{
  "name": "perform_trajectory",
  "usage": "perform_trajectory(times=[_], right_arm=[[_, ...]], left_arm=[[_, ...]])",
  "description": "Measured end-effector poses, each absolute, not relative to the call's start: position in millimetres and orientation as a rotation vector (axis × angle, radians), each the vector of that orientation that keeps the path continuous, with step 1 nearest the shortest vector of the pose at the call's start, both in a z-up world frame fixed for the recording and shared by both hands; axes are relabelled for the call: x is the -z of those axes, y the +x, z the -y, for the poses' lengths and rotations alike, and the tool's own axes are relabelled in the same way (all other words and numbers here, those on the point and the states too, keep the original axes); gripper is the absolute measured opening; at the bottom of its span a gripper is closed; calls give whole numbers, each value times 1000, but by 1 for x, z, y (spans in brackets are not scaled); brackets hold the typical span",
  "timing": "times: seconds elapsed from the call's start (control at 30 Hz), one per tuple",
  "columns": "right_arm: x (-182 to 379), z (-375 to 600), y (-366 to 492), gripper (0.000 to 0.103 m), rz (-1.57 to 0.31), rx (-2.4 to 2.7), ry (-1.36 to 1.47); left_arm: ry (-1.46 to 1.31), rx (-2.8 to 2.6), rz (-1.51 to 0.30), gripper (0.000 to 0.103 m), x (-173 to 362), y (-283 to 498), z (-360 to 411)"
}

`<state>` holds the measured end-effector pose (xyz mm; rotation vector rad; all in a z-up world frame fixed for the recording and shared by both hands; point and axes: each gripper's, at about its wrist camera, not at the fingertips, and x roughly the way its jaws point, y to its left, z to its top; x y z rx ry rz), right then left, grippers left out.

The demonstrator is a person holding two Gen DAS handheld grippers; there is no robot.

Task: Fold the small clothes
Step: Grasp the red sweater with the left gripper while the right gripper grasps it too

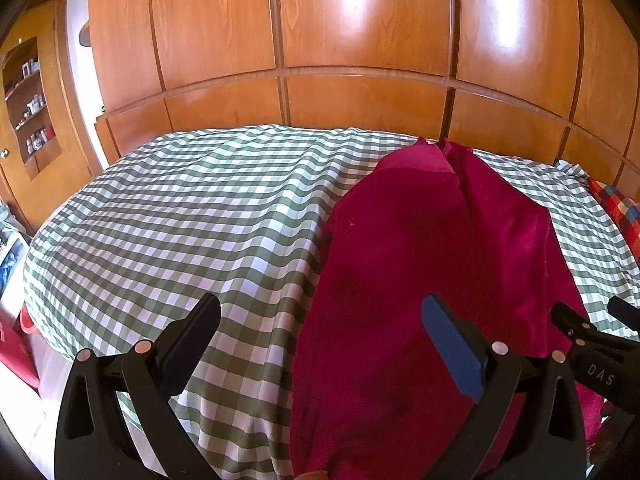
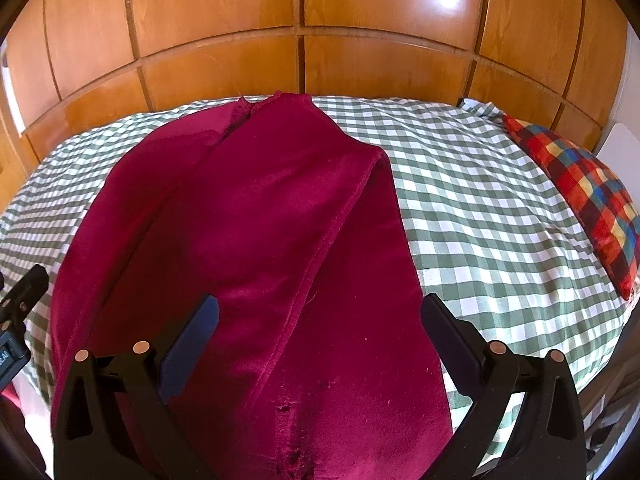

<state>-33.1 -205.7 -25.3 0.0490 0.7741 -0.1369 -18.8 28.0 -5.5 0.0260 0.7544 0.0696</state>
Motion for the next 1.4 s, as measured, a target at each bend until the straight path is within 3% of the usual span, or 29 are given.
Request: perform_trajectory(times=[0.23, 0.3, 0.37, 0.43, 0.53, 0.7, 0.73, 0.8, 0.83, 0.87, 0.9, 0.93, 0.97, 1.4], right_arm=[[32, 215, -29, 100, -819, 30, 160], [33, 221, -29, 95, -828, 5, 196], [34, 228, -29, 80, -833, -26, 234], [36, 231, -27, 72, -852, -66, 264], [40, 226, -19, 66, -886, -166, 323], [44, 197, -1, 66, -965, -241, 280], [48, 193, 2, 66, -976, -230, 252], [50, 184, 2, 55, -969, -247, 214], [49, 182, 1, 44, -965, -255, 196], [48, 181, -1, 27, -953, -259, 168], [46, 181, -3, 19, -944, -260, 155], [45, 182, -4, 5, -938, -269, 149], [40, 186, -6, 2, -925, -279, 149], [-53, 323, 14, 1, -632, 61, 126]], left_arm=[[35, -62, -761, 100, 8, -19, -29], [31, -41, -780, 100, 11, -20, -32], [9, 1, -800, 100, 15, -23, -37], [-23, 92, -829, 100, 20, -29, -43], [-44, 232, -833, 100, 24, -46, -46], [17, 375, -857, 97, 33, -70, -33], [17, 388, -866, 94, 35, -71, -31], [30, 414, -889, 81, 41, -69, -27], [36, 427, -900, 66, 44, -69, -24], [38, 442, -915, 50, 47, -67, -22], [34, 458, -932, 41, 51, -65, -20], [36, 458, -937, 21, 52, -64, -20], [44, 455, -942, 3, 52, -61, -20], [-164, 253, -777, 2, -18, -4, -111]])
